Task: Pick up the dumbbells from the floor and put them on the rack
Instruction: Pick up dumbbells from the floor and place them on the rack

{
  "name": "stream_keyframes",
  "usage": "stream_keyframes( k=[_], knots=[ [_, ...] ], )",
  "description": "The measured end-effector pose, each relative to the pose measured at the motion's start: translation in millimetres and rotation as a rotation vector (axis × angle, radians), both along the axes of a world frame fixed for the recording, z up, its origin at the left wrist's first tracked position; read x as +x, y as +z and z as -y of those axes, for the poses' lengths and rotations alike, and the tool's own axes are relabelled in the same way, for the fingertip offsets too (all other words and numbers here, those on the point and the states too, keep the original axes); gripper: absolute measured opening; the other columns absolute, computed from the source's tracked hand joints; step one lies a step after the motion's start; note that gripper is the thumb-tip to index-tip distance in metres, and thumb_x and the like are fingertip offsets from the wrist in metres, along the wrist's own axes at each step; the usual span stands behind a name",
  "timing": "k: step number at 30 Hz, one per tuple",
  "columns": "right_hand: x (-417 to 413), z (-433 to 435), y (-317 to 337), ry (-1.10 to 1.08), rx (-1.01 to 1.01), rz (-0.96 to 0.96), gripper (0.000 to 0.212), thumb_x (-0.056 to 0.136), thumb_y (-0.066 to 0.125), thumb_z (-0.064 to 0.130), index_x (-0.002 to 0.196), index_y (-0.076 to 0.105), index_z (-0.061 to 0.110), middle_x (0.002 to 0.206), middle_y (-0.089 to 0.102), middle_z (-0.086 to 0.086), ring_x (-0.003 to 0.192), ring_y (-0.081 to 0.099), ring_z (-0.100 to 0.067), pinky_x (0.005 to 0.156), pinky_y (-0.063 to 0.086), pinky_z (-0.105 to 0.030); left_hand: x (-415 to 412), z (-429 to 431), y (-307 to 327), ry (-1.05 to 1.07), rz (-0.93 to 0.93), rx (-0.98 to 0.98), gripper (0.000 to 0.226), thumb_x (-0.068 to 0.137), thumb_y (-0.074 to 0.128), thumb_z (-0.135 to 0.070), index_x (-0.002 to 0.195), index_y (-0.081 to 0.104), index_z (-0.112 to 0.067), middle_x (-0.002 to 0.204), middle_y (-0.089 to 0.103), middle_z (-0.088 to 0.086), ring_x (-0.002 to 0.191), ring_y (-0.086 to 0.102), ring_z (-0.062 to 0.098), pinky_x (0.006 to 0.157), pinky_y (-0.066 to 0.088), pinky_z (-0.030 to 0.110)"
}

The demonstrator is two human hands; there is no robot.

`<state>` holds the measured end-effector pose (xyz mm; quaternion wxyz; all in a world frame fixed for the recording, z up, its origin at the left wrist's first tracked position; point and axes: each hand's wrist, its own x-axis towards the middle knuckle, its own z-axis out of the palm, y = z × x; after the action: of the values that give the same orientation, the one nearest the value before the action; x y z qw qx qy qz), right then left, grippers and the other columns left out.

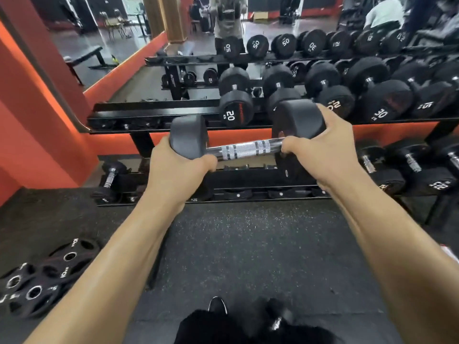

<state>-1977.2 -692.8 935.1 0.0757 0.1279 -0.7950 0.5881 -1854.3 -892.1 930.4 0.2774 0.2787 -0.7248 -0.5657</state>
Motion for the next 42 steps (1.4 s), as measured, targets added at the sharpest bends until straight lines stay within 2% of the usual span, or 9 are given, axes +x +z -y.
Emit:
stream_keyframes(
  k=[6, 14, 21, 24, 28, 31, 34, 36, 42],
  knots=[
    [-116, 71, -36, 0.015, 0.119, 0.153, 0.053, 0.053, 0.078, 0.023, 0.105, 0.072, 0.031, 0.091, 0.074, 0.014, 0.085, 0.069, -0.01, 0.075, 0.062, -0.035, -116, 72, -44, -0.018, 0.118, 0.083, 0.043, 0.065, 0.083, -0.003, 0.105, 0.067, -0.006, 0.088, 0.067, -0.001, 0.072, 0.057, 0.011, 0.059, 0.047, 0.022],
    [-284, 143, -103, 0.172, 0.336, 0.325, 0.05, 0.058, 0.081, 0.016, 0.105, 0.071, 0.032, 0.092, 0.075, 0.013, 0.089, 0.071, -0.015, 0.083, 0.062, -0.04, -251, 118, -126, 0.114, 0.292, 0.29, 0.046, 0.063, 0.082, -0.005, 0.106, 0.065, -0.008, 0.094, 0.07, 0.003, 0.077, 0.062, 0.016, 0.059, 0.048, 0.027],
    [-429, 216, -171, 0.57, 0.63, 0.362, 0.065, 0.057, 0.08, 0.019, 0.119, 0.066, 0.034, 0.104, 0.07, 0.012, 0.099, 0.068, -0.02, 0.09, 0.059, -0.044, -349, 105, -205, 0.495, 0.434, 0.5, 0.051, 0.061, 0.083, -0.015, 0.108, 0.065, -0.009, 0.097, 0.073, 0.008, 0.077, 0.066, 0.017, 0.055, 0.053, 0.029],
    [-467, 248, -202, 0.715, 0.741, 0.364, 0.086, 0.053, 0.075, 0.036, 0.137, 0.059, 0.038, 0.115, 0.07, 0.012, 0.103, 0.069, -0.019, 0.09, 0.06, -0.044, -377, 97, -234, 0.676, 0.464, 0.604, 0.053, 0.058, 0.082, -0.015, 0.108, 0.064, -0.013, 0.099, 0.073, 0.007, 0.08, 0.07, 0.02, 0.063, 0.059, 0.04],
    [-498, 285, -257, 0.847, 0.853, 0.393, 0.092, 0.054, 0.073, 0.041, 0.144, 0.054, 0.038, 0.126, 0.071, 0.008, 0.114, 0.068, -0.02, 0.096, 0.059, -0.044, -408, 100, -282, 0.866, 0.494, 0.738, 0.06, 0.06, 0.084, -0.013, 0.115, 0.062, -0.018, 0.098, 0.071, 0.001, 0.078, 0.067, 0.014, 0.057, 0.053, 0.029],
    [-513, 308, -301, 0.923, 0.909, 0.439, 0.091, 0.07, 0.08, 0.017, 0.153, 0.047, 0.037, 0.135, 0.066, 0.01, 0.119, 0.065, -0.013, 0.099, 0.057, -0.029, -421, 102, -323, 0.961, 0.523, 0.837, 0.057, 0.063, 0.084, -0.008, 0.114, 0.062, -0.019, 0.098, 0.072, 0.0, 0.081, 0.07, 0.013, 0.059, 0.056, 0.024],
    [-524, 321, -339, 0.998, 0.949, 0.462, 0.09, 0.076, 0.077, 0.003, 0.154, 0.046, 0.036, 0.119, 0.064, 0.021, 0.099, 0.066, -0.001, 0.074, 0.047, 0.001, -431, 94, -357, 1.061, 0.556, 0.936, 0.054, 0.062, 0.084, -0.007, 0.109, 0.061, -0.019, 0.097, 0.073, 0.003, 0.083, 0.071, 0.02, 0.065, 0.061, 0.033],
    [-527, 329, -357, 1.043, 1.023, 0.442, 0.091, 0.076, 0.077, 0.002, 0.155, 0.045, 0.035, 0.118, 0.064, 0.018, 0.097, 0.064, -0.004, 0.069, 0.044, 0.004, -439, 87, -373, 1.121, 0.582, 0.986, 0.052, 0.062, 0.084, -0.007, 0.107, 0.06, -0.019, 0.097, 0.073, 0.004, 0.083, 0.071, 0.021, 0.066, 0.062, 0.036],
    [-527, 344, -384, 1.134, 1.163, 0.325, 0.091, 0.073, 0.077, 0.012, 0.153, 0.044, 0.042, 0.117, 0.068, 0.012, 0.105, 0.066, -0.016, 0.092, 0.056, -0.031, -452, 71, -405, 1.214, 0.532, 1.159, 0.054, 0.061, 0.083, -0.005, 0.107, 0.062, -0.023, 0.095, 0.075, 0.002, 0.087, 0.074, 0.022, 0.076, 0.064, 0.044]
  ],
)
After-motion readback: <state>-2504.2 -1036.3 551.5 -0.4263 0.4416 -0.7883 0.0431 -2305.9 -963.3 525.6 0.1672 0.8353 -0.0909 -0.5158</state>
